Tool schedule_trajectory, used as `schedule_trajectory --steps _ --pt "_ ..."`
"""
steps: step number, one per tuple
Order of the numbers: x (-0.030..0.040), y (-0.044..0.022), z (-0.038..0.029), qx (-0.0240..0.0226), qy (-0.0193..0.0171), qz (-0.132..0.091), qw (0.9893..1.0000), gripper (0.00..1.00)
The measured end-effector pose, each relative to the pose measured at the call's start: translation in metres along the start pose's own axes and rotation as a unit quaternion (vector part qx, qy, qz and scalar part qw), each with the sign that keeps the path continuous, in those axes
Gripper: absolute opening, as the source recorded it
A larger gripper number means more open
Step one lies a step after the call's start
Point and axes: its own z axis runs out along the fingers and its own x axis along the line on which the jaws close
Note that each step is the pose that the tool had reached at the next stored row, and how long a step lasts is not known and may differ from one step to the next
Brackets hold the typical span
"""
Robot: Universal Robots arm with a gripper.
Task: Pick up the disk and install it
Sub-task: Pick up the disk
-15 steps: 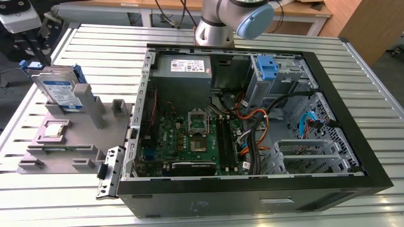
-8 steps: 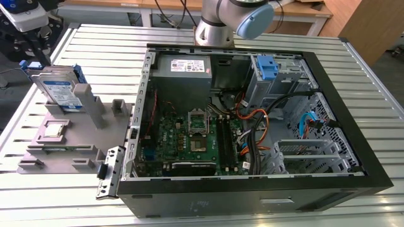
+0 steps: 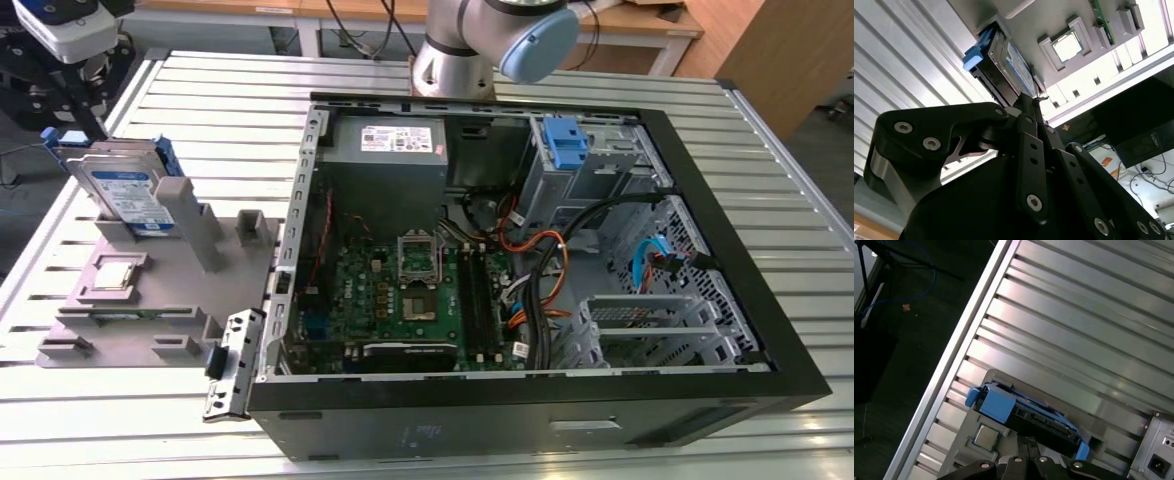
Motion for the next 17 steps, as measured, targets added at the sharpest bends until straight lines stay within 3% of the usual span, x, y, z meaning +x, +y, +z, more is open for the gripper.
schedule_trajectory --steps 5,7,11,17 --pt "0.0000 0.0000 0.0008 0.0012 0.0020 -0.046 0.9990 0.11" --pt "0.0000 0.0000 0.0012 0.0017 0.0028 -0.064 0.9980 0.11" --pt "0.0000 -0.0001 0.0016 0.0026 0.0045 -0.099 0.9950 0.11" --pt "0.0000 -0.0001 0.0017 0.0027 0.0045 -0.102 0.9947 0.11"
